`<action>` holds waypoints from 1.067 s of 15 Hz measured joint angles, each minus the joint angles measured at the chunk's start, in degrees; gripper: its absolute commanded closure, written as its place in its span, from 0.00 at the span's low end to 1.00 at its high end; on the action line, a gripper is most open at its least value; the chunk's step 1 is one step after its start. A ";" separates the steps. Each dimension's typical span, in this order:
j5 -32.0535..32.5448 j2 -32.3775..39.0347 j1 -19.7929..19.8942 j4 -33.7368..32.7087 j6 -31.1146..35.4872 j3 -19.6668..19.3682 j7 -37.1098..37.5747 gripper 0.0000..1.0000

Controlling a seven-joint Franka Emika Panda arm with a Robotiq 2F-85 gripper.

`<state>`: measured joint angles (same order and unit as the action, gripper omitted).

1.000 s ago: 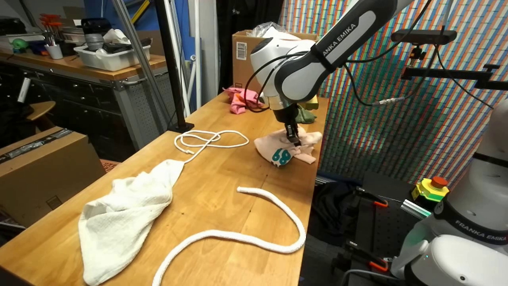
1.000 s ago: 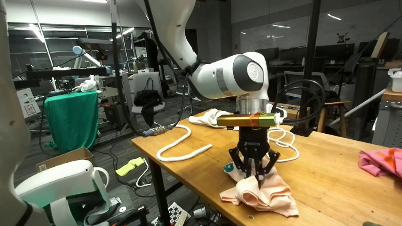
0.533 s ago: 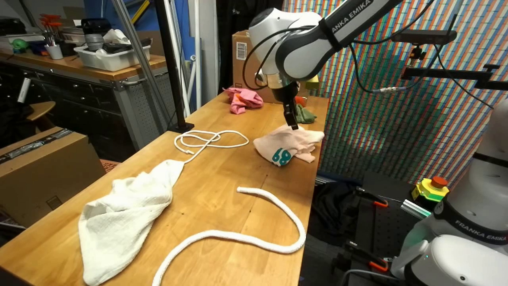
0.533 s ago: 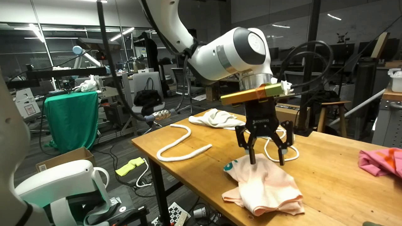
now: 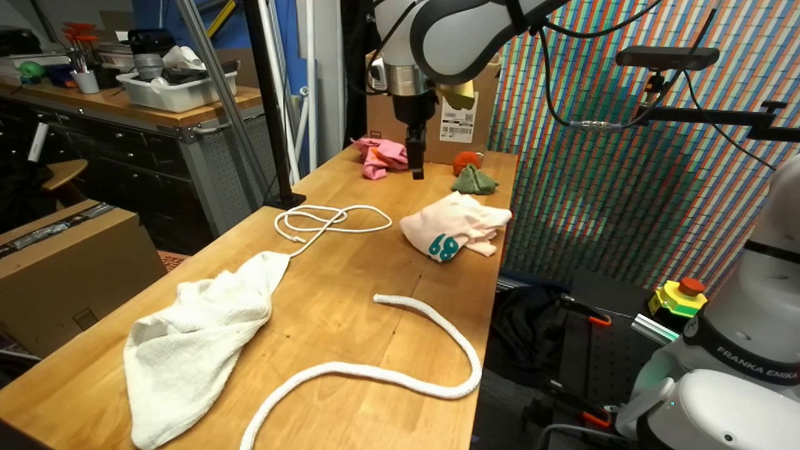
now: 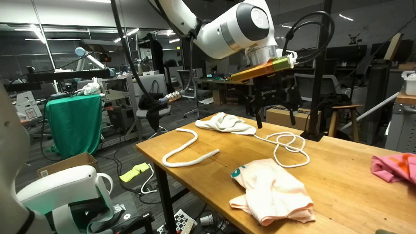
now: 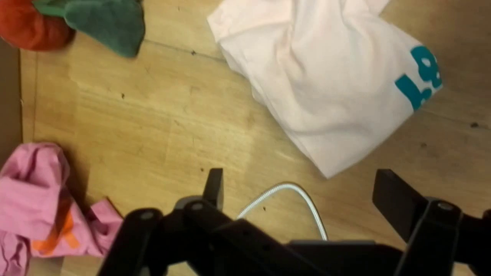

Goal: Put the clothes, plush toy and rope separately on the table

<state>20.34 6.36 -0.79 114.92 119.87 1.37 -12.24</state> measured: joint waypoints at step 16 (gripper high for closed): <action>-8.59 24.71 -3.61 -21.74 13.14 3.51 -2.90 0.00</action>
<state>11.75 31.07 -4.40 93.17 133.02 4.88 -15.13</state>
